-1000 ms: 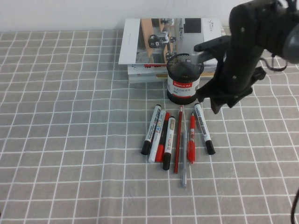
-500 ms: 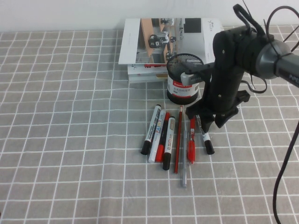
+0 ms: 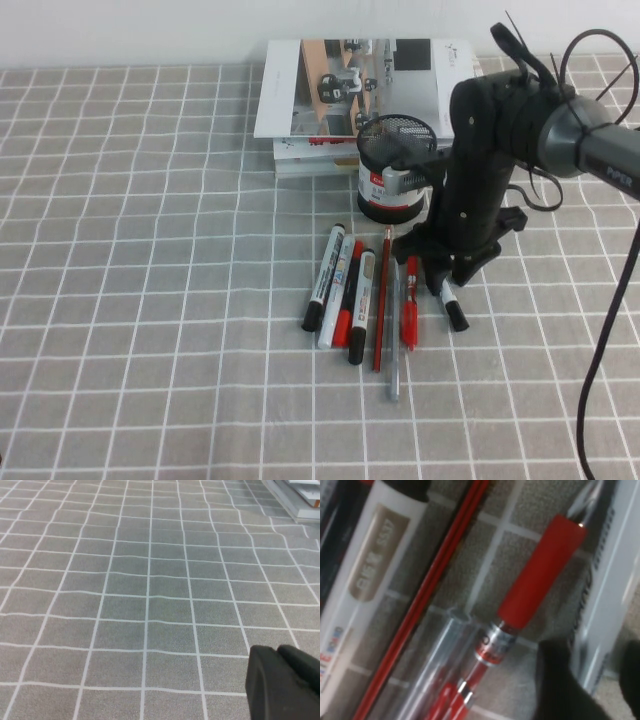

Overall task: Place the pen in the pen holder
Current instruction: Pick up the pen on the table, then place the pen onto the pen holder

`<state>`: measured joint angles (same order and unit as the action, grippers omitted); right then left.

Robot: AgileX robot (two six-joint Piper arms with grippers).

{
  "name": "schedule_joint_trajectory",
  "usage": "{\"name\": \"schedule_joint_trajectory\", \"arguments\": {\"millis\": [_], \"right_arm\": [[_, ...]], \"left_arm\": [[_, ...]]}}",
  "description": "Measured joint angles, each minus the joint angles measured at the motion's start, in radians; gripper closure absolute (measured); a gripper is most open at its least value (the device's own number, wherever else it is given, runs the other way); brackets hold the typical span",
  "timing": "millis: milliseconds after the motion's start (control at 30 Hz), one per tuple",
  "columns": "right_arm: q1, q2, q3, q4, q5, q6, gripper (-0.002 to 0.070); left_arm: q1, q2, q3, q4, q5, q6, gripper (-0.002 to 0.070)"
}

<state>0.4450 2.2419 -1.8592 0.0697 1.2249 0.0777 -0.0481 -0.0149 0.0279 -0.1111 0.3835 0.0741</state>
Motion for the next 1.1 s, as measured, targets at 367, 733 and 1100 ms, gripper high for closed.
{"name": "schedule_joint_trajectory", "arguments": {"millis": [367,733,1100], "right_arm": [[0.014,-0.033,0.042,-0.041,-0.033,0.000,0.0575],[-0.019,-0.525,0.678,0.011,-0.747,0.071,0.0575],[-0.015,-0.536,0.777,-0.064,-1.679,0.084,0.0575]], "left_arm": [[0.000,0.000,0.000,0.000,0.000,0.000,0.0678],[0.000,0.000,0.000,0.000,0.000,0.000,0.0678],[0.000,0.000,0.000,0.000,0.000,0.000,0.0678]]}}
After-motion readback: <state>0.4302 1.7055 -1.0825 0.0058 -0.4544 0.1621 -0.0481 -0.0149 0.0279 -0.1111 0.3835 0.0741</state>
